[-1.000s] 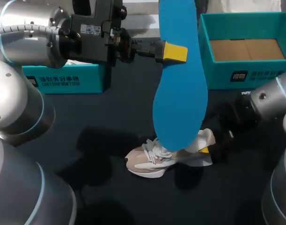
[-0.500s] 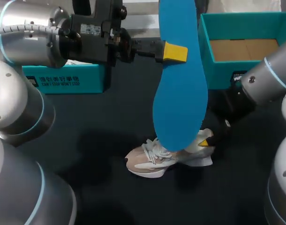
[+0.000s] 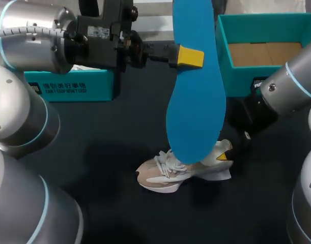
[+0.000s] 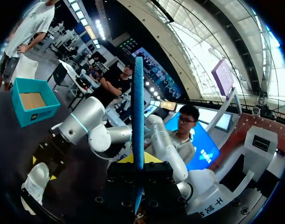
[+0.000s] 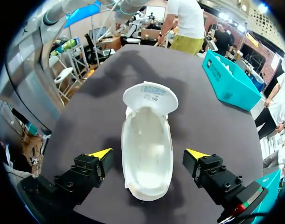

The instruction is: Take the shoe out of the shoebox, open the shoe tongue, remove and reinsert the insole, then place the shoe into the shoebox

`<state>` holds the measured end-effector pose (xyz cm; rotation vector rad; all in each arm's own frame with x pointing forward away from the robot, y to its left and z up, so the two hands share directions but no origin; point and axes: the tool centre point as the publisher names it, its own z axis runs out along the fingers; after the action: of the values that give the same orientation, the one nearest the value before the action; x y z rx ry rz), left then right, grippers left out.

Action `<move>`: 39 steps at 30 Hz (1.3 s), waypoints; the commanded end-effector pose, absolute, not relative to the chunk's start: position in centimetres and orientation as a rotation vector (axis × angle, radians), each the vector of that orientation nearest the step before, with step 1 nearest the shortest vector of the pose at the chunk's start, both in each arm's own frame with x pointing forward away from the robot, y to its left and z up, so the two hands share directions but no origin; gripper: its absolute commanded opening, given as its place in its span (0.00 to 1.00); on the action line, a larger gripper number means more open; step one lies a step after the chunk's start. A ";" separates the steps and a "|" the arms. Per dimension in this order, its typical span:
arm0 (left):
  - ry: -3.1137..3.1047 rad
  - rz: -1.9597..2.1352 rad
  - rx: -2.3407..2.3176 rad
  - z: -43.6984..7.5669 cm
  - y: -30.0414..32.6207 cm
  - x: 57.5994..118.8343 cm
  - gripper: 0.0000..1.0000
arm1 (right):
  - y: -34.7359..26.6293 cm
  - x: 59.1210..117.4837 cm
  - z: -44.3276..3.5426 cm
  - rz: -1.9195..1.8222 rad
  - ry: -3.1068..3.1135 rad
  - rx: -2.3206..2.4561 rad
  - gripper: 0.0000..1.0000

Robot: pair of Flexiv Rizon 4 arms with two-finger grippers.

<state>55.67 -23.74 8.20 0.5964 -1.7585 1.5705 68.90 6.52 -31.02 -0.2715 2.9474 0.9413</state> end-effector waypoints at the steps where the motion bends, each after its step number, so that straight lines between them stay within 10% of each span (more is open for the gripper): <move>1: -1.755 1.574 0.595 8.0 -23.7 55.6 0.00 | 6.6 68.8 -31.1 0.934 2.947 -0.270 1.00; 39: -1.755 1.574 0.595 8.0 -23.7 55.6 0.00 | 3.7 68.4 -29.8 0.350 3.012 -0.348 1.00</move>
<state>55.66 -23.74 8.20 0.5964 -1.7584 1.5705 68.55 3.64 -31.03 -0.3476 2.9946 0.5012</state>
